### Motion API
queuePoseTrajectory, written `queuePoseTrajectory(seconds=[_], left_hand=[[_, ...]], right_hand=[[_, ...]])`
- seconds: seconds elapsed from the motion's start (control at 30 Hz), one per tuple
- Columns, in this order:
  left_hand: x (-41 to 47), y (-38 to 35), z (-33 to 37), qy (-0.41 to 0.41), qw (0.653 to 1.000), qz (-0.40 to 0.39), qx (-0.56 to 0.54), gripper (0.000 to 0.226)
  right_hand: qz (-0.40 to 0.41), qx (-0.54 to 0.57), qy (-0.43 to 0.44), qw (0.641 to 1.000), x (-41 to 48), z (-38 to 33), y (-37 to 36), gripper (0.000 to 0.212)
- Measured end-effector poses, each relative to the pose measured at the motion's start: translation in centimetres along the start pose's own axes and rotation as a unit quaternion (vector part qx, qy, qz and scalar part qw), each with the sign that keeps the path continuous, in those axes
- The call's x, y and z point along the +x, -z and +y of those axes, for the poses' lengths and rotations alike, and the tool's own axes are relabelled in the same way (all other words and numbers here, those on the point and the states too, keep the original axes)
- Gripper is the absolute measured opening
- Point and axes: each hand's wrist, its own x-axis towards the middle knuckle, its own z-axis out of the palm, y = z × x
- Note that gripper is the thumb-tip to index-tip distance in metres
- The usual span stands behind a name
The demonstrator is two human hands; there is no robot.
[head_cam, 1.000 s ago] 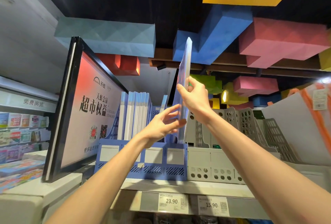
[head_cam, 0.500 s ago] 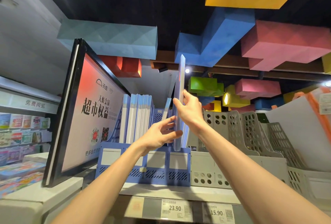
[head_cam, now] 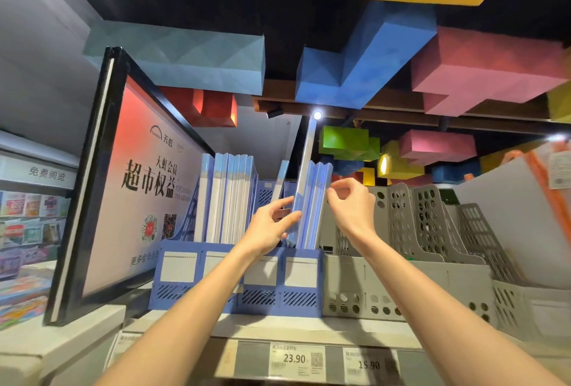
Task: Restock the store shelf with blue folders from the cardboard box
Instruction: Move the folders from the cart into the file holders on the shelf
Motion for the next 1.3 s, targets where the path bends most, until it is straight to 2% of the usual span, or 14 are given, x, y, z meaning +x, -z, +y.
queuePoseTrajectory(seconds=[0.2, 0.4, 0.7, 1.1, 1.2, 1.3], left_hand=[[0.5, -0.3, -0.6, 0.000, 0.998, 0.028, 0.054, 0.053], [1.1, -0.6, -1.2, 0.012, 0.995, 0.055, 0.086, 0.054], [2.3, -0.6, -1.6, 0.030, 0.991, 0.033, 0.128, 0.055], [3.1, -0.4, -1.0, 0.056, 0.984, 0.040, 0.166, 0.055], [3.1, -0.4, -0.9, 0.074, 0.987, 0.028, 0.141, 0.054], [2.8, -0.7, -0.8, 0.100, 0.993, 0.015, 0.068, 0.056]], right_hand=[[-0.073, -0.025, -0.037, 0.996, -0.8, 2.1, -0.6, 0.055], [-0.111, -0.008, -0.084, 0.990, -1.1, 3.2, -2.5, 0.075], [-0.099, 0.029, -0.090, 0.991, -1.2, 4.0, -3.8, 0.071], [-0.084, 0.014, -0.100, 0.991, -0.4, 3.8, -4.4, 0.070], [-0.082, 0.017, -0.103, 0.991, -0.4, 3.7, -4.4, 0.069], [-0.073, 0.020, -0.105, 0.992, -0.2, 3.6, -4.6, 0.065]])
